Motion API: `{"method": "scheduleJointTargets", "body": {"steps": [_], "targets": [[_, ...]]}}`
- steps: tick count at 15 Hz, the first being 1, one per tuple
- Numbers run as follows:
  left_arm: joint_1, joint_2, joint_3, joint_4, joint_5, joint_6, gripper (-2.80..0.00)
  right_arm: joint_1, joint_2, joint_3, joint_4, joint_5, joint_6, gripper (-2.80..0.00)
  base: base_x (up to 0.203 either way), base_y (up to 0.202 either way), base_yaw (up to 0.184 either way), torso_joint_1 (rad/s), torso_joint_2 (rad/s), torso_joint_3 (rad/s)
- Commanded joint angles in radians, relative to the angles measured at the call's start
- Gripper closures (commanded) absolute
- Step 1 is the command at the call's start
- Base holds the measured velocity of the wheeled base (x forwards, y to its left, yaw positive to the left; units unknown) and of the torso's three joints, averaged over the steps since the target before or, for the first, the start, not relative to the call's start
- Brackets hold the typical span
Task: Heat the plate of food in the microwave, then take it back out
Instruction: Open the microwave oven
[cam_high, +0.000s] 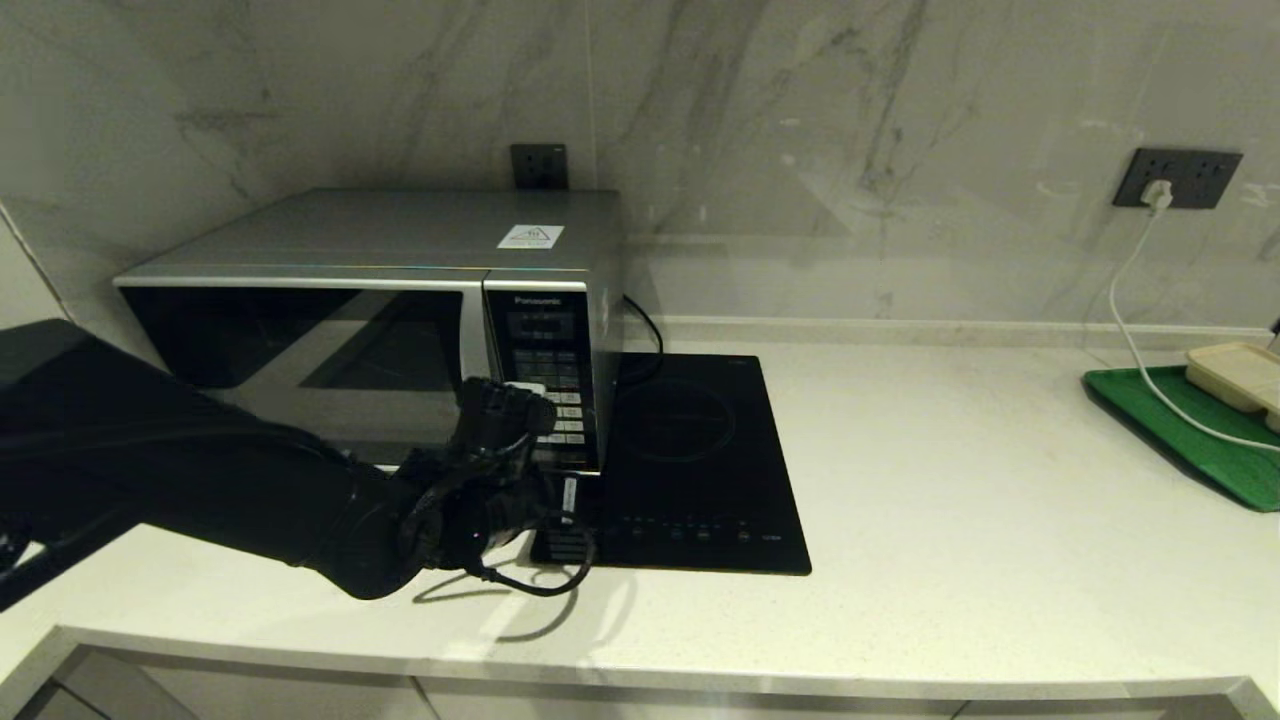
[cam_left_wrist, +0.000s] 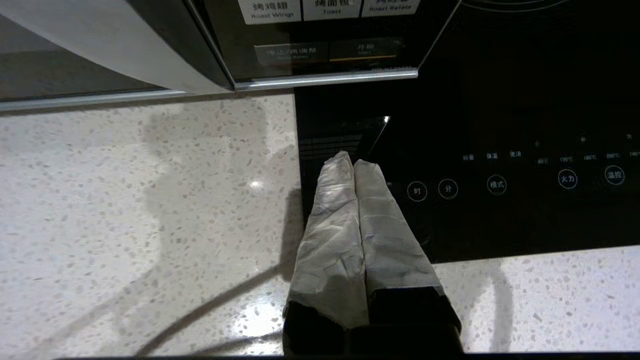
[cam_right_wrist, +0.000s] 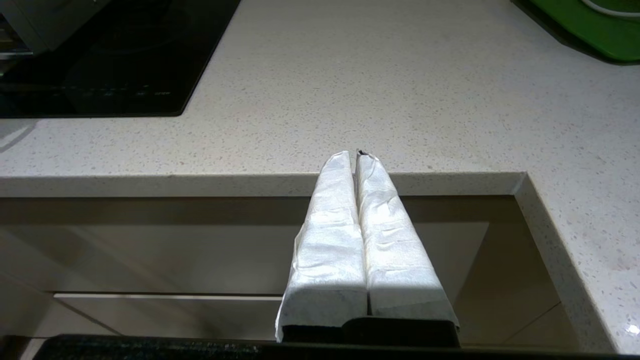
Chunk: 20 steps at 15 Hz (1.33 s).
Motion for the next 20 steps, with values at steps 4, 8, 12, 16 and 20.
{"method": "scheduleJointTargets", "body": {"steps": [4,8,12,16,20], "targets": [[0.000,0.096,-0.090,-0.002,0.006,-0.066,0.00,0.000,0.001,0.000,0.001,0.000,0.001,0.00,0.000,0.000,0.000,0.000,0.00,0.000],[0.005,0.108,-0.091,-0.007,0.005,-0.077,0.00,0.000,0.001,0.000,0.001,0.000,0.001,0.00,0.000,0.000,0.000,0.000,0.00,0.000],[0.007,0.120,-0.116,-0.007,0.006,-0.086,0.00,0.000,0.001,0.000,0.001,0.000,0.001,0.00,0.000,0.000,0.000,0.000,0.00,0.000],[0.005,0.136,-0.135,-0.009,0.004,-0.093,0.00,-0.001,0.001,0.000,0.001,0.000,0.001,0.00,0.000,0.000,0.000,0.000,0.00,0.000],[-0.010,0.140,-0.160,-0.041,0.006,-0.099,0.00,0.000,0.001,0.000,0.001,0.000,0.001,0.00,0.000,0.000,0.000,0.000,0.00,0.000]]}}
